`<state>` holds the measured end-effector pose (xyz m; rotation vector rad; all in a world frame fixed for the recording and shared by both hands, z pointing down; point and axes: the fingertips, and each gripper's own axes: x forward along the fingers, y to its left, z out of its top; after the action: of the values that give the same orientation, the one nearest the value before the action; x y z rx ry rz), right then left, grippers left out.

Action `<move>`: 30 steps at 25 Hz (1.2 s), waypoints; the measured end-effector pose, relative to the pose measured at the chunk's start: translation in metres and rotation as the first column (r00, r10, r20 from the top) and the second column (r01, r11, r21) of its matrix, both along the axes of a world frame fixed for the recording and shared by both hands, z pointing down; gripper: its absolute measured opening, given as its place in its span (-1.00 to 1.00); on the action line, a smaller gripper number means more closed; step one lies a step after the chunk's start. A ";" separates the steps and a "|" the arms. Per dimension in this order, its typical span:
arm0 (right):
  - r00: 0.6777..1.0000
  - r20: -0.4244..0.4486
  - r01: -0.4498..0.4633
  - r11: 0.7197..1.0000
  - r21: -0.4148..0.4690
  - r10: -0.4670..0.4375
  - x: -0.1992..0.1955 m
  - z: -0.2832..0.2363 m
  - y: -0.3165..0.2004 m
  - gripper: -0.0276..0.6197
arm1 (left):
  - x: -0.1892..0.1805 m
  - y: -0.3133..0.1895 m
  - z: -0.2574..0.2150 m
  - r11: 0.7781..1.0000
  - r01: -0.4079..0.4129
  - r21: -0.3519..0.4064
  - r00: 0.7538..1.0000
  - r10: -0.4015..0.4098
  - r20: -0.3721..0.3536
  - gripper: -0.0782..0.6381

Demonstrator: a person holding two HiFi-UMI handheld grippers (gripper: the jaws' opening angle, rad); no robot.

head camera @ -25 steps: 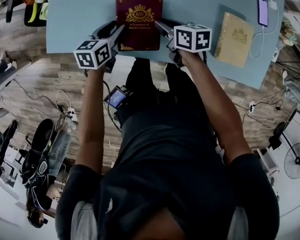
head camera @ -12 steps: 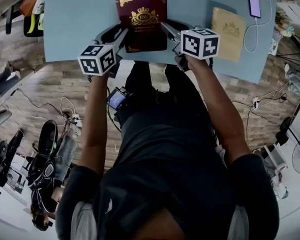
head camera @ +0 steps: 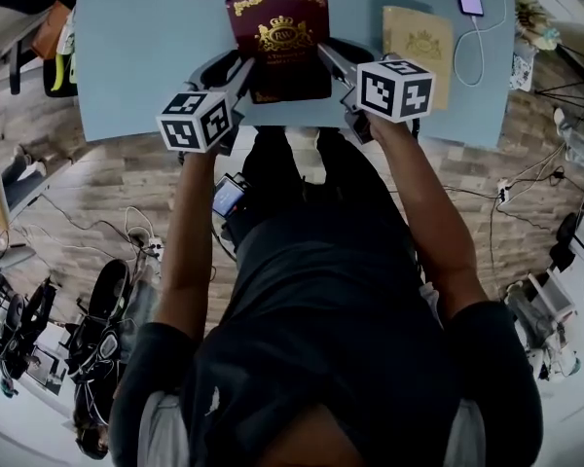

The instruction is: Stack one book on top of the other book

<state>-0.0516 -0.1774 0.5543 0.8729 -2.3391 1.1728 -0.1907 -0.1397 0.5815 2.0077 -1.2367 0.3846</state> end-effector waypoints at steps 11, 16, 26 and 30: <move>0.996 -0.010 -0.086 0.996 0.028 0.086 0.098 -0.019 -0.005 -0.74 | 0.096 -0.015 -0.014 0.996 -0.090 0.019 0.996 0.090 -0.014 -0.24; 0.993 -0.024 -0.117 0.993 0.032 0.118 0.117 -0.018 -0.007 -0.74 | 0.115 -0.021 -0.010 0.991 -0.129 0.019 0.991 0.129 -0.023 -0.24; 0.983 -0.057 -0.173 0.984 0.027 0.175 0.166 -0.009 -0.015 -0.74 | 0.165 -0.029 0.005 0.981 -0.195 -0.004 0.980 0.195 -0.039 -0.24; 0.977 -0.072 -0.198 0.980 0.021 0.199 0.189 -0.004 -0.024 -0.74 | 0.189 -0.033 0.010 0.975 -0.222 -0.018 0.974 0.220 -0.055 -0.24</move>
<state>0.1375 -0.2011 0.5501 1.1571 -2.2435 1.1805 -0.0019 -0.1732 0.5915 2.1279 -0.9740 0.4481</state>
